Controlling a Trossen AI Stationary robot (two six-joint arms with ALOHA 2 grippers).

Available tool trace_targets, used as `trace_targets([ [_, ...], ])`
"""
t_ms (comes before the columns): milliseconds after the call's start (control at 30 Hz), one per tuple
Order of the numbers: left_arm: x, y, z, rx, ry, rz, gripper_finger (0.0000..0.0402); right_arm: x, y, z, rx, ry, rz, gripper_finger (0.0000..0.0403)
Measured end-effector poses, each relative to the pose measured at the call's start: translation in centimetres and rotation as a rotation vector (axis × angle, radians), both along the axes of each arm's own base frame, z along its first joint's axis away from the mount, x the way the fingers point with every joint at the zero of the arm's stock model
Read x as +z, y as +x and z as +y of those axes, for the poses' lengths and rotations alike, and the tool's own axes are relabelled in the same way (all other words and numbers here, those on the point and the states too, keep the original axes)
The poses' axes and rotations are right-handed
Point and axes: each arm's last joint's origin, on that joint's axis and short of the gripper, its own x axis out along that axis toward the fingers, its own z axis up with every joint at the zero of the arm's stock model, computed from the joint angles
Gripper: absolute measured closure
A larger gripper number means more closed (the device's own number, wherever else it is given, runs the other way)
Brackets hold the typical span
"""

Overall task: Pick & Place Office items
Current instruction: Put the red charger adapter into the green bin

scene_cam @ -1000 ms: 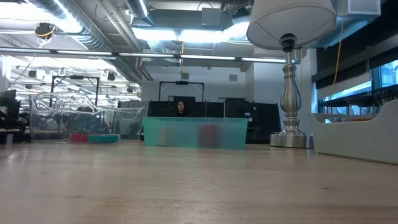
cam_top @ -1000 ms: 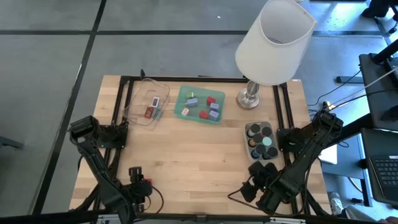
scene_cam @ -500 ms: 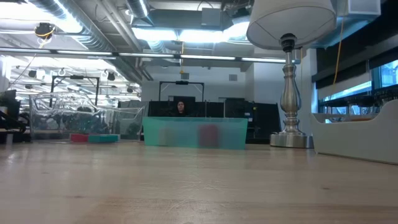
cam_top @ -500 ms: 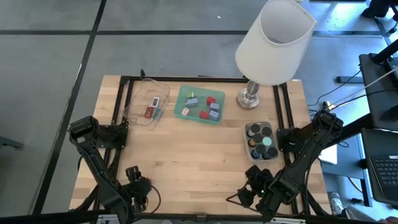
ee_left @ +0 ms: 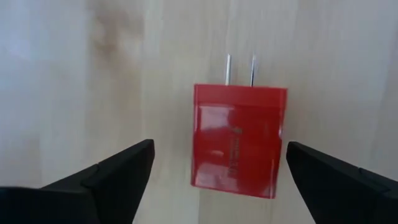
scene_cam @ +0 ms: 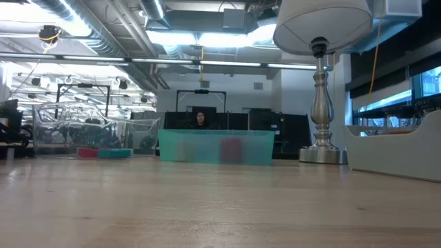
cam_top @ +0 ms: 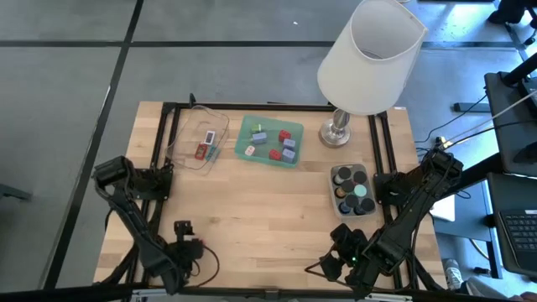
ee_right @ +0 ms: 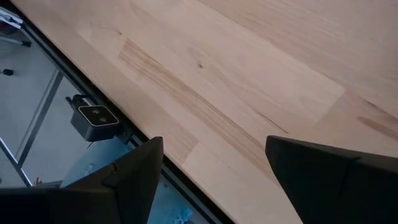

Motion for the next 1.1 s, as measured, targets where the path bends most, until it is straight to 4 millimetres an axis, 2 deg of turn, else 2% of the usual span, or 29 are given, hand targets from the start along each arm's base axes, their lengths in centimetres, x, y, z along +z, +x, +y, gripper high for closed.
trace_targets([
  [167, -1.3, 0.5, 0.9, 0.0, -0.054, 0.052, 0.0034, 0.0, 0.0, 0.0, 0.002, 0.001, -0.001, 0.0115],
  [400, -1.4, 1.4, 1.3, -0.032, -0.074, 0.088, 0.0053, 0.0, 0.0, 0.0, 0.001, 0.002, -0.002, 0.0114],
  [533, -1.4, 1.7, 1.4, 0.017, -0.111, 0.111, 0.0094, 0.0, 0.0, 0.1, 0.002, 0.005, -0.004, 0.0114],
  [700, -1.4, 1.8, 1.2, 0.013, -0.119, 0.111, 0.0174, 0.0, 0.0, 0.0, 0.001, 0.005, -0.004, 0.0114],
  [767, -1.1, 2.0, 1.0, -0.012, -0.106, 0.101, 0.0197, 0.0, 0.0, 0.0, 0.001, 0.005, -0.004, 0.0114],
  [900, 0.1, 3.3, 0.7, -0.067, -0.043, -0.017, 0.0197, 0.0, 0.0, 0.1, 0.001, 0.005, -0.004, 0.0114],
  [1000, 1.5, 4.9, 0.8, -0.091, 0.023, -0.118, 0.0197, 0.0, 0.1, 0.1, 0.0, 0.008, -0.006, 0.0114],
  [1100, 3.3, 7.4, 1.4, -0.078, 0.119, -0.271, 0.0197, 0.0, 0.0, 0.1, 0.0, 0.008, -0.006, 0.0114],
])
